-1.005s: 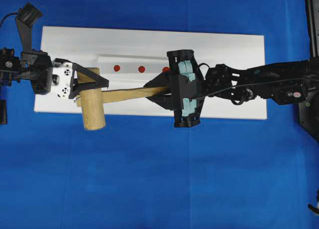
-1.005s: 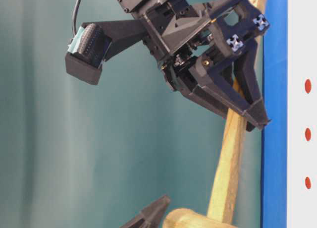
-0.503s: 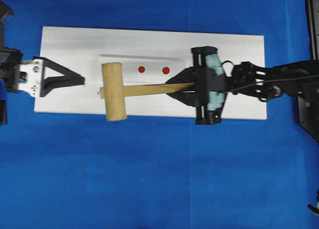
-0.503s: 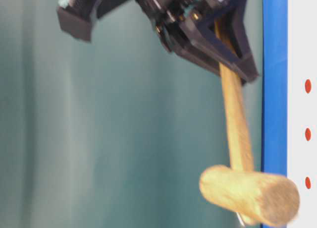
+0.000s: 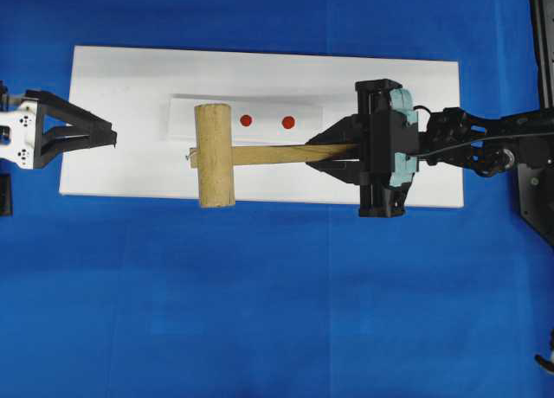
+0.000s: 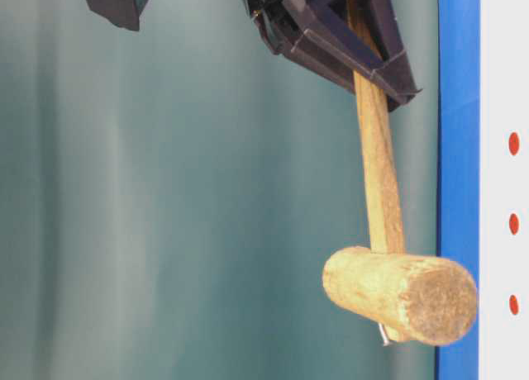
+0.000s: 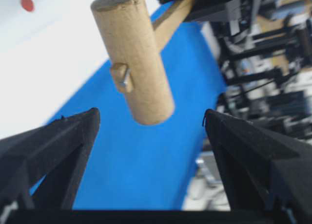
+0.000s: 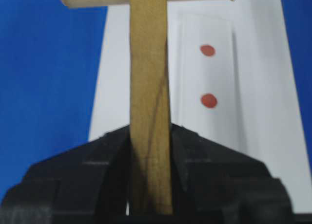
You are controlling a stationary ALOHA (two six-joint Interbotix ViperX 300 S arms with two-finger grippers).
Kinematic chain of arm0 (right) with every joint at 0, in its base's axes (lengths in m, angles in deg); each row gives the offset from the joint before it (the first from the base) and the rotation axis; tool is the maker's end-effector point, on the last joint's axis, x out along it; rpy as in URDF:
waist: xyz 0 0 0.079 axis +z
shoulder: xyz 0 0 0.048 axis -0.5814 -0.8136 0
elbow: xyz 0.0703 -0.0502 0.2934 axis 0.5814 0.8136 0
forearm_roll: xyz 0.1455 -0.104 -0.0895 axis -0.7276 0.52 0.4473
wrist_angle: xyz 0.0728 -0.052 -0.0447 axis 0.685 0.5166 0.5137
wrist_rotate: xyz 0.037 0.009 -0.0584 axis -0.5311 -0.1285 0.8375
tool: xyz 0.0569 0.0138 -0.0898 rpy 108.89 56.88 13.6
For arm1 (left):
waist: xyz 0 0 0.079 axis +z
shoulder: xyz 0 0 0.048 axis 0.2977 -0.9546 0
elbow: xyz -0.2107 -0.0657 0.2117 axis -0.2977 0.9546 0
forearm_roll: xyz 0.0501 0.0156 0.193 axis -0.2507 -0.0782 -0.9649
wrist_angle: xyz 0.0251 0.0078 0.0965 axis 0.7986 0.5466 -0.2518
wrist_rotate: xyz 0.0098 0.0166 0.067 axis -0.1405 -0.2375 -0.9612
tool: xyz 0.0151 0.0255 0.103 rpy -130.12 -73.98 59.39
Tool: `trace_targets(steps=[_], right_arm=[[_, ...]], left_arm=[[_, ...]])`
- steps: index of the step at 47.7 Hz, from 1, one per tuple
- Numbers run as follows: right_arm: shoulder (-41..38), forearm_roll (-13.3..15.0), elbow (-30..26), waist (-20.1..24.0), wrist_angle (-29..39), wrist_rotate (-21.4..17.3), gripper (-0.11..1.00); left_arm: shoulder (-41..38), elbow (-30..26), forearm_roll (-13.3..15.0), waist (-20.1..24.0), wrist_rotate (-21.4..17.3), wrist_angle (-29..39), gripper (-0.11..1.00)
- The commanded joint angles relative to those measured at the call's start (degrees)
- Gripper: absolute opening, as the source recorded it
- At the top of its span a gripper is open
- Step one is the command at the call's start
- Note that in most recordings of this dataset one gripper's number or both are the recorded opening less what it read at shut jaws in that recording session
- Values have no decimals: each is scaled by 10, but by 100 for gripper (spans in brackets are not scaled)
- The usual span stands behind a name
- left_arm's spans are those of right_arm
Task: Hit the mark with a hammer.
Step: 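Open the left gripper and carry the mallet off the board with right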
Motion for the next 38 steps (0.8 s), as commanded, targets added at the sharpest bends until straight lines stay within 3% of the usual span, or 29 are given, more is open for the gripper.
trace_targets(steps=[1,10,25,30,38], right_arm=[[10,-12,-18,13,-8,-4,7],[-4,-41,-29,54,-11,-19,7],[-52,-85,-62,135,-40,-54,7],[-72,-100,-73,155,-62,-61,7],[-101,-122,-89,174,-86,-62,7]], left_arm=[[-7,-6,-3,3,-48,0,85],[-29,-10,-3,3,-169,-2,85],[-79,-18,0,4,-430,-3,85],[-82,-18,0,7,-469,-7,85],[-76,-17,0,10,-490,-8,85]])
